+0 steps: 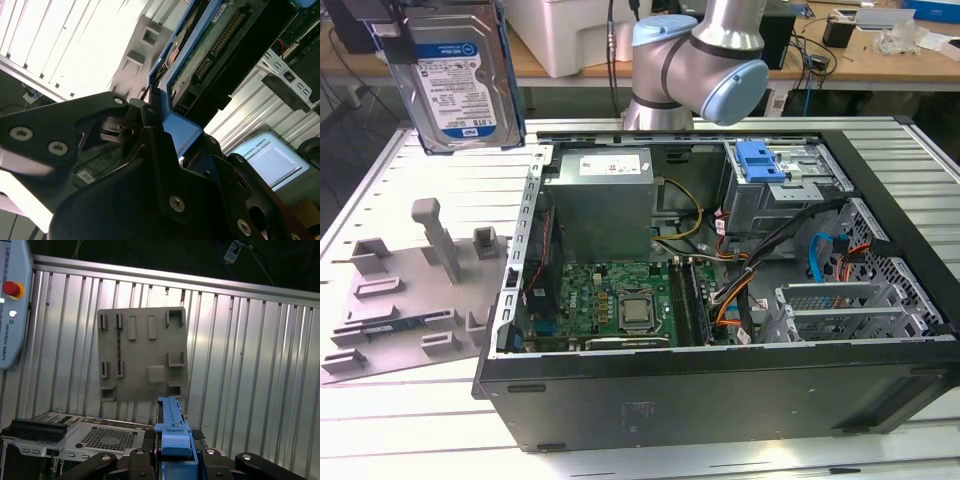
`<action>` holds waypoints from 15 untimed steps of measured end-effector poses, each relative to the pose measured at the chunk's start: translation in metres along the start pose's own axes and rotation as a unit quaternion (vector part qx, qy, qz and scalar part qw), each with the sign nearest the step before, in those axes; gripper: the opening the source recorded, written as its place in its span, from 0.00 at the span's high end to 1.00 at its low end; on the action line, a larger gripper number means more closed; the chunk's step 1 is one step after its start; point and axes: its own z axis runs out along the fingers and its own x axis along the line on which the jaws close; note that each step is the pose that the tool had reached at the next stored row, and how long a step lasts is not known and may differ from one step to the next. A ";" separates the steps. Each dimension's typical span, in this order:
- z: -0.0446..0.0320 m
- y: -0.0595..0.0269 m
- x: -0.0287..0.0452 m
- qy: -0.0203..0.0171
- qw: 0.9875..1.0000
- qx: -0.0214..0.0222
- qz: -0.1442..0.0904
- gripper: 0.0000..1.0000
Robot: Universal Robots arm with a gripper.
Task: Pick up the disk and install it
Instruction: 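Pick up the disk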
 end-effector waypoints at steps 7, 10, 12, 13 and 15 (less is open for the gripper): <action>-0.0004 -0.0213 0.0080 -0.006 1.000 0.001 0.004 0.63; -0.0005 -0.0262 0.0114 -0.007 1.000 0.001 0.005 0.63; -0.0006 -0.0287 0.0174 -0.007 1.000 0.001 0.007 0.63; -0.0006 -0.0294 0.0209 -0.007 1.000 0.001 0.007 0.63; -0.0007 -0.0305 0.0296 -0.007 1.000 0.001 0.008 0.63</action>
